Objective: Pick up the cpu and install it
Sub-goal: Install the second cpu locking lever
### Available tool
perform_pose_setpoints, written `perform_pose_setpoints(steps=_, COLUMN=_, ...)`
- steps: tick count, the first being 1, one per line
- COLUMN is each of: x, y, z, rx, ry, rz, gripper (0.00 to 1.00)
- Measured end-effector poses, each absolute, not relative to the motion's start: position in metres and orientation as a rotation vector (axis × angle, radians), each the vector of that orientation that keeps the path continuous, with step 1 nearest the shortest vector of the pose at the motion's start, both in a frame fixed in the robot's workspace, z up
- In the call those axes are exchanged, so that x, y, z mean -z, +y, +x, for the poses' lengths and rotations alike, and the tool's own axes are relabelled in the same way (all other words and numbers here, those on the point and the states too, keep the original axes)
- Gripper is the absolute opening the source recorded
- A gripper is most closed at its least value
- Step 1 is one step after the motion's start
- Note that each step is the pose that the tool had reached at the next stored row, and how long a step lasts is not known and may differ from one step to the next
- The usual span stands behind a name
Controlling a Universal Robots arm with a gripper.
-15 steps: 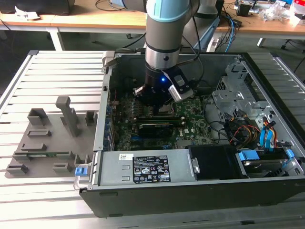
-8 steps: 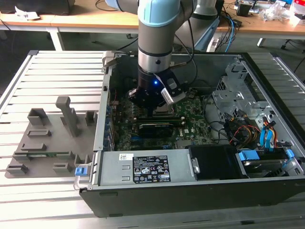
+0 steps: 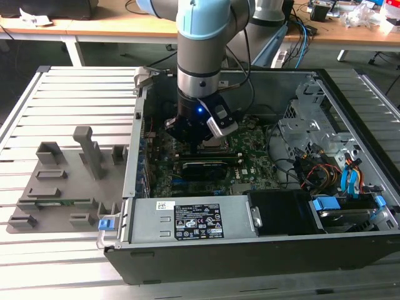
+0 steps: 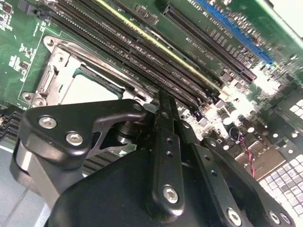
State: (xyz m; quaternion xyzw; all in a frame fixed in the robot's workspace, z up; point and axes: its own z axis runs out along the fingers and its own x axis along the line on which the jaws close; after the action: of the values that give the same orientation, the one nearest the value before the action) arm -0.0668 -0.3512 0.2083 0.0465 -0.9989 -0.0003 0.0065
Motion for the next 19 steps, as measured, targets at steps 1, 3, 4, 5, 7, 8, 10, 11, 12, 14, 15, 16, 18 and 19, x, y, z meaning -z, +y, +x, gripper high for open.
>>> perform_pose_setpoints(steps=1, x=-0.207, y=-0.35, z=-0.067, rx=0.002, ry=-3.125, rz=0.146, gripper=0.11)
perform_pose_setpoints(steps=3, x=-0.205, y=-0.35, z=-0.067, rx=0.005, ry=-3.125, rz=0.148, gripper=0.11)
perform_pose_setpoints(steps=4, x=-0.205, y=-0.349, z=-0.067, rx=0.011, ry=-3.125, rz=0.148, gripper=0.11)
perform_pose_setpoints(steps=5, x=-0.205, y=-0.349, z=-0.067, rx=0.021, ry=-3.125, rz=0.15, gripper=0.11)
perform_pose_setpoints(steps=7, x=-0.204, y=-0.349, z=-0.067, rx=0.037, ry=-3.125, rz=0.156, gripper=0.11)
perform_pose_setpoints(steps=8, x=-0.204, y=-0.348, z=-0.067, rx=0.044, ry=-3.125, rz=0.163, gripper=0.11)
perform_pose_setpoints(steps=10, x=-0.204, y=-0.346, z=-0.067, rx=0.052, ry=-3.125, rz=0.173, gripper=0.11)
perform_pose_setpoints(steps=11, x=-0.205, y=-0.346, z=-0.067, rx=0.051, ry=-3.125, rz=0.173, gripper=0.11)
perform_pose_setpoints(steps=12, x=-0.207, y=-0.346, z=-0.067, rx=0.047, ry=-3.125, rz=0.173, gripper=0.11)
perform_pose_setpoints(steps=14, x=-0.224, y=-0.346, z=-0.067, rx=0.03, ry=-3.126, rz=0.173, gripper=0.11)
perform_pose_setpoints(steps=15, x=-0.236, y=-0.346, z=-0.067, rx=0.023, ry=-3.126, rz=0.174, gripper=0.11)
perform_pose_setpoints(steps=16, x=-0.245, y=-0.346, z=-0.067, rx=0.021, ry=-3.126, rz=0.173, gripper=0.11)
perform_pose_setpoints(steps=18, x=-0.255, y=-0.346, z=-0.067, rx=0.019, ry=-3.126, rz=0.173, gripper=0.11)
perform_pose_setpoints(steps=19, x=-0.265, y=-0.346, z=-0.067, rx=0.018, ry=-3.126, rz=0.173, gripper=0.11)
